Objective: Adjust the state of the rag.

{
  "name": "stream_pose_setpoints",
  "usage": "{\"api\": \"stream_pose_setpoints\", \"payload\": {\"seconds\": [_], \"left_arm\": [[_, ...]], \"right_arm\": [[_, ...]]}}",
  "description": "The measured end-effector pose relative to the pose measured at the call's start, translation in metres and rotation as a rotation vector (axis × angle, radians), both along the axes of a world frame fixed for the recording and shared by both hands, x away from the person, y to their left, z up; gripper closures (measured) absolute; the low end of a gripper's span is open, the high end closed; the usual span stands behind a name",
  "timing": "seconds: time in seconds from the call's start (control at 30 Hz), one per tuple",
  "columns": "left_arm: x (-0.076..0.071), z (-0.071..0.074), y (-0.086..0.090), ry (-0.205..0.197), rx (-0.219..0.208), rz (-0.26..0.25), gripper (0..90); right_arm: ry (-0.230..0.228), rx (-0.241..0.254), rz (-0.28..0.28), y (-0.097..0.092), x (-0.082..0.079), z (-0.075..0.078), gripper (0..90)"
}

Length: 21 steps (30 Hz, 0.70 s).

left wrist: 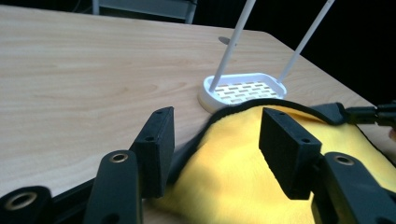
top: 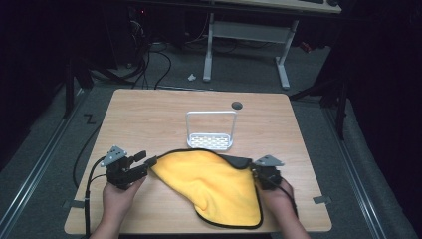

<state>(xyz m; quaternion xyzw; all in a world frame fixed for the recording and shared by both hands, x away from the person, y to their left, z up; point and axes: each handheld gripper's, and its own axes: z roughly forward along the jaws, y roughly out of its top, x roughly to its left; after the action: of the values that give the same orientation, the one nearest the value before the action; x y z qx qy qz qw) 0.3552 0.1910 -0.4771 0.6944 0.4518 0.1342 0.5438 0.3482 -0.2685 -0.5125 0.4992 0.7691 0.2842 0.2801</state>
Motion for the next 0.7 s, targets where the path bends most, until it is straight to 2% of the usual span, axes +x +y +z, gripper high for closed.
{"api": "stream_pose_setpoints", "payload": {"seconds": [0.03,0.07,0.13,0.17,0.2,0.23,0.27,0.3,0.33,0.37,0.43,0.47,0.5,0.53,0.57,0.6,0.63,0.67,0.7], "left_arm": [[-0.001,-0.003,0.0,0.007,-0.001,-0.005,45.8],[-0.002,-0.006,-0.001,0.016,-0.003,-0.009,45.8],[-0.004,-0.014,-0.005,0.036,0.0,-0.028,45.9],[-0.007,-0.022,-0.012,0.057,0.023,-0.048,46.2],[-0.009,-0.026,-0.014,0.061,0.032,-0.057,46.6],[-0.011,-0.029,-0.015,0.061,0.036,-0.061,47.1],[-0.011,-0.029,-0.015,0.061,0.036,-0.061,47.6],[-0.014,-0.034,-0.016,0.066,0.042,-0.067,47.6],[-0.018,-0.04,-0.017,0.082,0.046,-0.07,48.8],[-0.02,-0.042,-0.017,0.095,0.061,-0.076,48.8],[-0.022,-0.042,-0.016,0.096,0.069,-0.075,48.8],[-0.024,-0.042,-0.014,0.095,0.062,-0.071,48.8],[-0.026,-0.04,-0.009,0.1,0.039,-0.064,48.8],[-0.027,-0.039,-0.007,0.102,0.033,-0.067,48.9],[-0.031,-0.037,-0.004,0.094,0.035,-0.065,48.8],[-0.031,-0.037,-0.004,0.094,0.035,-0.065,48.9],[-0.033,-0.035,-0.002,0.087,0.042,-0.066,48.9],[-0.037,-0.035,0.003,0.084,0.046,-0.064,48.9],[-0.037,-0.035,0.003,0.084,0.046,-0.064,48.9]], "right_arm": [[0.0,0.0,0.0,0.0,0.0,0.0,87.1],[0.012,-0.039,-0.081,-0.025,0.002,-0.008,86.5],[0.022,-0.028,-0.111,-0.039,0.001,-0.009,78.1],[0.009,-0.016,-0.121,-0.04,-0.001,-0.005,71.8],[-0.011,0.002,-0.111,-0.037,-0.003,0.001,67.0],[-0.032,0.017,-0.09,-0.029,-0.007,0.007,63.4],[-0.032,0.017,-0.09,-0.029,-0.007,0.007,63.4],[-0.044,0.021,-0.062,-0.021,-0.011,0.012,61.7],[-0.07,0.039,0.052,0.013,-0.024,0.022,60.5],[-0.073,0.052,0.092,0.025,-0.028,0.024,60.2],[-0.069,0.065,0.221,0.064,-0.042,0.025,59.1],[-0.069,0.065,0.221,0.064,-0.042,0.025,59.1],[-0.046,0.096,0.326,0.097,-0.055,0.023,57.6],[-0.032,0.094,0.358,0.107,-0.059,0.021,56.2],[-0.02,0.083,0.392,0.117,-0.062,0.018,54.8],[-0.02,0.083,0.392,0.117,-0.062,0.018,54.8],[-0.008,0.046,0.426,0.131,-0.068,0.012,53.6],[-0.006,-0.053,0.442,0.144,-0.07,0.0,54.7],[-0.006,-0.053,0.442,0.144,-0.07,0.0,54.7]]}}
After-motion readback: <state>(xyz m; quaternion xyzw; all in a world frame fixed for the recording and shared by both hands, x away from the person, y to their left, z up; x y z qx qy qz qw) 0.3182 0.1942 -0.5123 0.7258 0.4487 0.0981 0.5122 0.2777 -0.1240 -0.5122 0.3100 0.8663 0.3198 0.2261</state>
